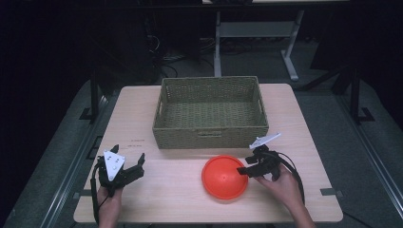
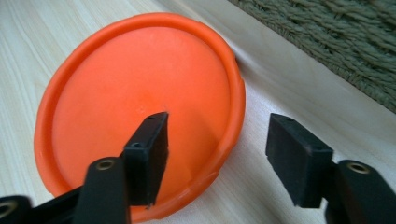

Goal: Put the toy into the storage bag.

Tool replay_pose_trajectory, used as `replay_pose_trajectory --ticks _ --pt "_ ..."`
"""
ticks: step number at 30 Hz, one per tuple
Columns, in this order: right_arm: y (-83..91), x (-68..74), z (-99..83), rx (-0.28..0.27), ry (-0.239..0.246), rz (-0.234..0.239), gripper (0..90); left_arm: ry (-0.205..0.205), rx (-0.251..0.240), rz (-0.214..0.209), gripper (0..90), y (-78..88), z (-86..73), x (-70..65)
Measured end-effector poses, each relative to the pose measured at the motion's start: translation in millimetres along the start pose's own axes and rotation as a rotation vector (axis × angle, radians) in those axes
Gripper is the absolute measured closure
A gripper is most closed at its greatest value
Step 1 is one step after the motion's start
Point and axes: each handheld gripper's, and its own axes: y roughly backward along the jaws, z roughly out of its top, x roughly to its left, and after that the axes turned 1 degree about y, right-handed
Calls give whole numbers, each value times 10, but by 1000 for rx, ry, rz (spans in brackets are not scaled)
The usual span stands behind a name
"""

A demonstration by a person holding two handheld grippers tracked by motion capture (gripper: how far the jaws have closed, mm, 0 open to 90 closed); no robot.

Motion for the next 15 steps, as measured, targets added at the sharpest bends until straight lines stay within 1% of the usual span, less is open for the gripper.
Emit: replay_pose_trajectory --ticks 1,4,6,7,8,10,11,14,15 --pt "-12 -4 -1 2 -3 -1 399 -6 4 0 128 3 0 3" --pt "-54 -30 -6 16 -10 6 429 -1 -1 -2 127 0 -2 -8" --pt "-81 -53 -9 24 -15 9 439 -7 1 -2 127 4 -1 -8" --pt "-92 -56 -11 25 -24 17 449 -9 1 -1 127 5 0 -6" --pt "-101 -61 -12 27 -23 20 457 -9 1 -1 127 5 0 -6" --pt "-111 -58 -12 31 -29 21 459 -8 1 -1 127 4 -1 -5" --pt "-138 -77 -20 32 -28 37 470 -8 2 1 127 5 -2 -4" --pt "-160 -94 -31 34 -42 54 484 -5 -3 0 127 4 -1 -7" --pt "-168 -96 -34 32 -49 68 489 -11 2 0 127 8 -1 -4"
